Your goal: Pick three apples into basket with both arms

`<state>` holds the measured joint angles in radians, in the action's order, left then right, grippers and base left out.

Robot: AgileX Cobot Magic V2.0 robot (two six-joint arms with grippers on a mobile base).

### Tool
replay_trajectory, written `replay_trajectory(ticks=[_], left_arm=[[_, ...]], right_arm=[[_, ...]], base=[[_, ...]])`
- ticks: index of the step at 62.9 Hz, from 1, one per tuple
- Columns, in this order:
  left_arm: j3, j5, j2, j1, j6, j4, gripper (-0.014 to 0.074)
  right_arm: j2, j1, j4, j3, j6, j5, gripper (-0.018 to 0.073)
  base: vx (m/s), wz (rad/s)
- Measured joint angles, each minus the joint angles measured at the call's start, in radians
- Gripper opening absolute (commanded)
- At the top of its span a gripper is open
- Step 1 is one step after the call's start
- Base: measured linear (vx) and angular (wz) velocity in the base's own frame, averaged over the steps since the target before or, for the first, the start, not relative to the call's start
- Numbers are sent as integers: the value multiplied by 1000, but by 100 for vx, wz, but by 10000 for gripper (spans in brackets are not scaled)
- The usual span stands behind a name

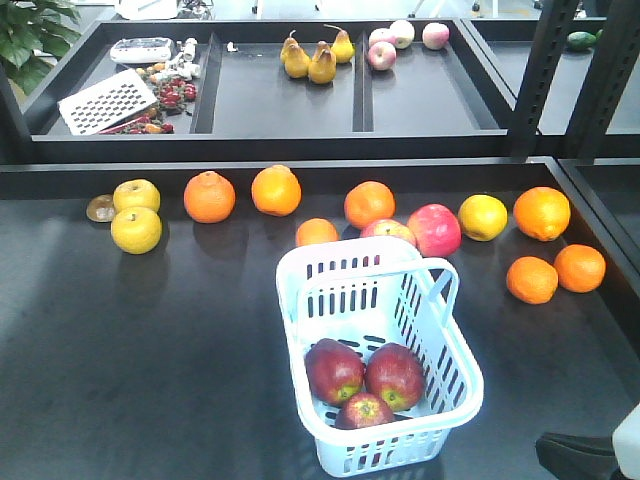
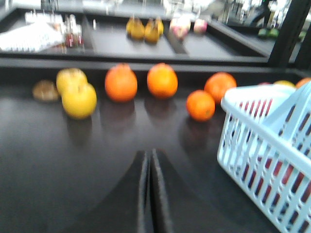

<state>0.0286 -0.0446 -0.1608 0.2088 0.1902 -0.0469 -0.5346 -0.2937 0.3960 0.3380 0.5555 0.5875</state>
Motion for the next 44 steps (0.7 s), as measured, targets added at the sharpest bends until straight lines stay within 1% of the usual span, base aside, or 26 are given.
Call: replay_trajectory(ticks=[3, 6, 8, 13, 22, 27, 32, 44], left_arm=[[0, -29, 67, -1, -52, 27, -6], [0, -57, 125, -11, -102, 38, -6], [0, -75, 146, -19, -121, 47, -6], [0, -113, 167, -66, -146, 47, -6], [0, -141, 173, -181, -116, 47, -6], [0, -140, 173, -224, -96, 47, -6], [0, -130, 173, -243, -90, 47, -6], [0, -125, 173, -244, -85, 47, -6]], right_arm=[[0, 0, 0, 0, 0, 0, -8], [0, 0, 0, 0, 0, 0, -8], [0, 0, 0, 0, 0, 0, -8], [0, 0, 0, 0, 0, 0, -8], [0, 0, 0, 0, 0, 4, -8], [0, 0, 0, 0, 0, 4, -8], [0, 0, 0, 0, 0, 5, -8], [0, 0, 0, 0, 0, 5, -8]], base=[[0, 0], [0, 0], [0, 0], [0, 0], [0, 0], [0, 0], [0, 0], [0, 0]])
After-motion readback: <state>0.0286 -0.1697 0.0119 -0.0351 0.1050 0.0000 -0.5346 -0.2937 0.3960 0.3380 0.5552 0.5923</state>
